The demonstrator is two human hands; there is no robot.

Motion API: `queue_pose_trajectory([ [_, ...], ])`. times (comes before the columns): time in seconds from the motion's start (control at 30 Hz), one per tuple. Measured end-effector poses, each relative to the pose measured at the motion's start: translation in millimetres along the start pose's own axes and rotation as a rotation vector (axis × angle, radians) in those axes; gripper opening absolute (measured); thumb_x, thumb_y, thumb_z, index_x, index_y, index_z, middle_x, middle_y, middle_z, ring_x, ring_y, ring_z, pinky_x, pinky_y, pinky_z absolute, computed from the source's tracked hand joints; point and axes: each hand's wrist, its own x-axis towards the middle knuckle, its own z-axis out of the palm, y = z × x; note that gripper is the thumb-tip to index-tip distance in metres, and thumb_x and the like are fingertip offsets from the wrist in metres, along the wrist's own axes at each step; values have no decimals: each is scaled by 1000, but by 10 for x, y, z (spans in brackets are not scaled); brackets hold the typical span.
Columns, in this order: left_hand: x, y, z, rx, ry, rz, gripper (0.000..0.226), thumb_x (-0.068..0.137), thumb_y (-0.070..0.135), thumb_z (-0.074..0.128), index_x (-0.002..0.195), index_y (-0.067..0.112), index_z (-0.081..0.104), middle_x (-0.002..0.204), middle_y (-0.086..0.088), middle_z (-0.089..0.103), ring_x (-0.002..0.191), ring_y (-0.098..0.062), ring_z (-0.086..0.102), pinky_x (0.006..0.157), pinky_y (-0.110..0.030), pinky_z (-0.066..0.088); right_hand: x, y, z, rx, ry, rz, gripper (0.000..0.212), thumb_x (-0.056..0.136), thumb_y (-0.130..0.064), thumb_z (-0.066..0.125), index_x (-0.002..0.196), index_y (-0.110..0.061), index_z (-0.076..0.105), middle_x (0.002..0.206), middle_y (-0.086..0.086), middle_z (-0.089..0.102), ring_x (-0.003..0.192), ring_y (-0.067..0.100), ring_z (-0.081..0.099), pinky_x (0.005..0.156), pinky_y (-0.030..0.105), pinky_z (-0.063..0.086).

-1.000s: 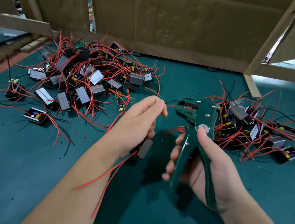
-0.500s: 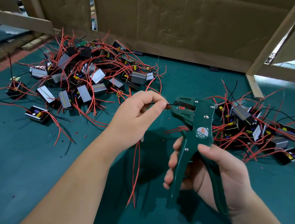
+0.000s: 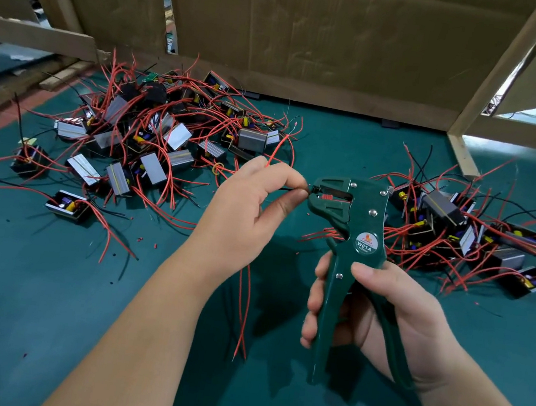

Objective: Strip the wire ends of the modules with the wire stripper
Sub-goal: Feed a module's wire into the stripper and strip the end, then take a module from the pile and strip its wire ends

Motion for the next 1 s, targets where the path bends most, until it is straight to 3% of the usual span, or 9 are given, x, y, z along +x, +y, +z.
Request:
queue_pose_trajectory([
  [0.33,-8,-11,2,40,13,7,8,93,22,57,88,27,61,72,15,36,64,2,41,62,-9,29,1,32,1,-87,79,-13,42,70,-44,79,87,-8,65,73,22,61,59,34,61,60,46,52],
  [0.47,-7,-18,16,43,-2,22,7,96,26,51,90,28,54,71,15,36,64,2,40,63,-11,30,13,49,56,-100,198,-4,32,79,-42,64,76,-10,63,63,19,55,46,31,55,52,42,51],
  [0.53,-11,-7,38,-73,-14,-36,10,98,40,38,92,32,40,66,13,36,58,-2,37,58,-14,29,44,50,76,-112,313,-30,31,76,-41,64,69,-11,60,56,16,48,37,26,47,47,38,48],
  [0.63,-49,-3,94,-211,-63,-150,35,91,59,23,92,25,32,64,17,33,51,-3,30,51,-18,29,76,41,97,-41,366,-25,30,70,-36,73,70,-11,57,56,13,48,38,25,46,46,37,48],
  [0.73,-29,48,135,-360,-31,-293,46,86,66,18,91,24,34,72,15,32,56,-4,29,60,-26,34,74,23,103,153,268,-40,36,66,-41,63,81,-8,63,76,18,61,55,32,60,56,45,55],
  [0.83,77,127,125,-726,99,-523,58,82,76,13,85,23,37,66,6,30,49,-8,24,59,-25,34,66,-5,90,230,155,10,44,69,-43,60,91,-4,66,107,25,59,65,37,64,65,50,55],
  [0.93,134,179,118,-1009,146,-616,61,87,67,2,83,19,39,63,3,29,51,-12,19,54,-26,27,61,34,111,227,3,151,54,70,-44,65,105,-2,67,91,20,61,67,37,64,69,50,54],
  [1.0,130,195,101,-1171,157,-632,64,89,69,2,83,18,40,64,0,31,54,-13,21,57,-27,20,66,67,137,219,-60,179,61,64,-41,76,110,-2,67,94,21,63,69,37,64,71,51,54],
])
